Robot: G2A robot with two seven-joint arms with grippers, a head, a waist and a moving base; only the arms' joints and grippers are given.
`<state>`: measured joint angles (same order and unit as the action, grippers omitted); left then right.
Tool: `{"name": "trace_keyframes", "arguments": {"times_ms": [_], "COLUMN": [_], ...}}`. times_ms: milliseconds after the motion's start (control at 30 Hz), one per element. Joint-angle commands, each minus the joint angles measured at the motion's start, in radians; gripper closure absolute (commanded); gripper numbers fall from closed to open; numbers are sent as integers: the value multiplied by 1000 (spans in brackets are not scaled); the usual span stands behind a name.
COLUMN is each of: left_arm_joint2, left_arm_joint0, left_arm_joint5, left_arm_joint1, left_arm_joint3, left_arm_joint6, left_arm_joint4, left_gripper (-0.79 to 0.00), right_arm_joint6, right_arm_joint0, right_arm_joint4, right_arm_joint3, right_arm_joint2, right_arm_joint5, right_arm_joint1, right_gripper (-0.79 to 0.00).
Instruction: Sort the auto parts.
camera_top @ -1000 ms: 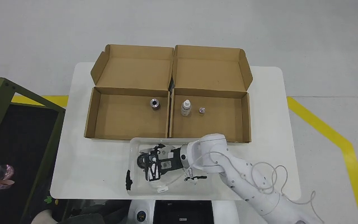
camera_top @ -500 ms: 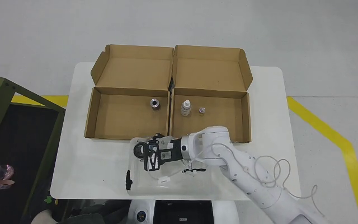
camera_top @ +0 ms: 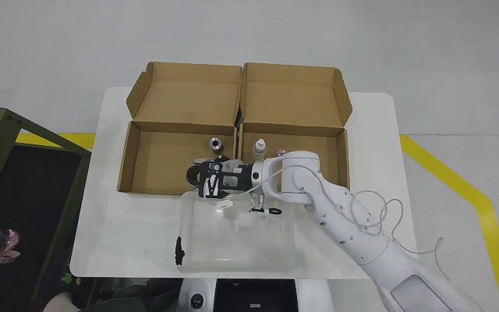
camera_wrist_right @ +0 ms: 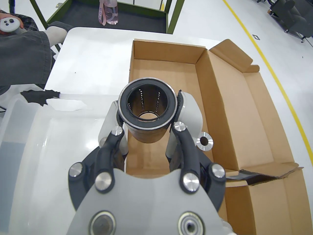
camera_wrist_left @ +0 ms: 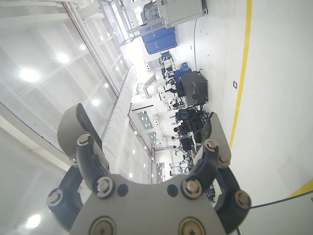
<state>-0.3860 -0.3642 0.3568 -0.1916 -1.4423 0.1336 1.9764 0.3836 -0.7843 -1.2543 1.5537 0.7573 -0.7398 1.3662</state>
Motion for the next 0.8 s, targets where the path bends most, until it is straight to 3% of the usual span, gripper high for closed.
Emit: {"name": "trace_keyframes", "arguments": {"times_ms": [0,333,767], "left_arm_joint2": [0,0,0], "left_arm_joint0": [0,0,0], "left_arm_joint5": [0,0,0], "left_arm_joint1": [0,0,0], "left_arm_joint3": [0,0,0], "left_arm_joint6": [0,0,0], "left_arm_joint4": [0,0,0], "left_gripper": [-785,-785,-785], "right_arm_joint6": [-2,-4,57], "right_arm_joint0": [19,88,141], "right_arm_joint4": [6,11,-13], "right_arm_joint3": [-35,-188,-288], "right_arm_joint2": [-7,-58,-116], "right_arm_joint5": [12,57,102], "right_arm_joint1": [6,40,78], "right_gripper": [0,0,0]}}
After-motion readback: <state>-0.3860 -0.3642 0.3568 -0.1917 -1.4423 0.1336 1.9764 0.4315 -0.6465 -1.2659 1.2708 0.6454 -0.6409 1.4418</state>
